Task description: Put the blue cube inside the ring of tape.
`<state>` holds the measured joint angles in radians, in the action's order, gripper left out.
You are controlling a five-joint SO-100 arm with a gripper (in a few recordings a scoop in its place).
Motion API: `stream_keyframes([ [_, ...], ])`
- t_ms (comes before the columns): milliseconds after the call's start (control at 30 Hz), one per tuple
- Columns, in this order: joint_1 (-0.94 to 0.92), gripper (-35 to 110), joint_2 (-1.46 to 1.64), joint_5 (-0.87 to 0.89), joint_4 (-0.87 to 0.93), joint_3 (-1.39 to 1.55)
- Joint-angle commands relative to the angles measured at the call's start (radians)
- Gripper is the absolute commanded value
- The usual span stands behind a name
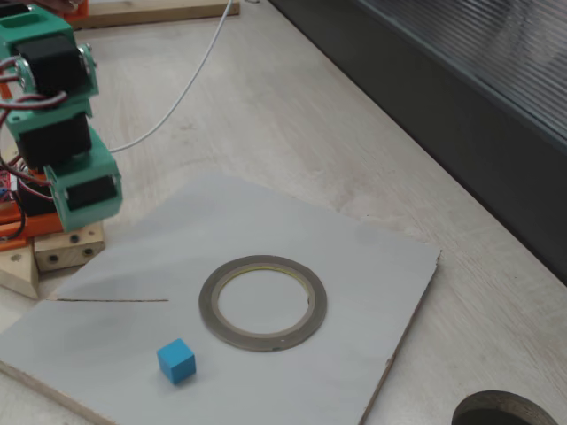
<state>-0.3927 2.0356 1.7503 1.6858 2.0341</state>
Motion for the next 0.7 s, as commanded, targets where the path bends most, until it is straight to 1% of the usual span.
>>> stream_keyframes([
  [0,-0.014,0,-0.067,0.011,-0.041,-0.094],
  [200,-0.008,0,-0.16,0.008,-0.043,-0.284],
  [367,-0.014,0,-0.311,0.008,-0.044,-0.39],
  [667,-0.008,0,-0.483,0.006,-0.046,-0.575],
])
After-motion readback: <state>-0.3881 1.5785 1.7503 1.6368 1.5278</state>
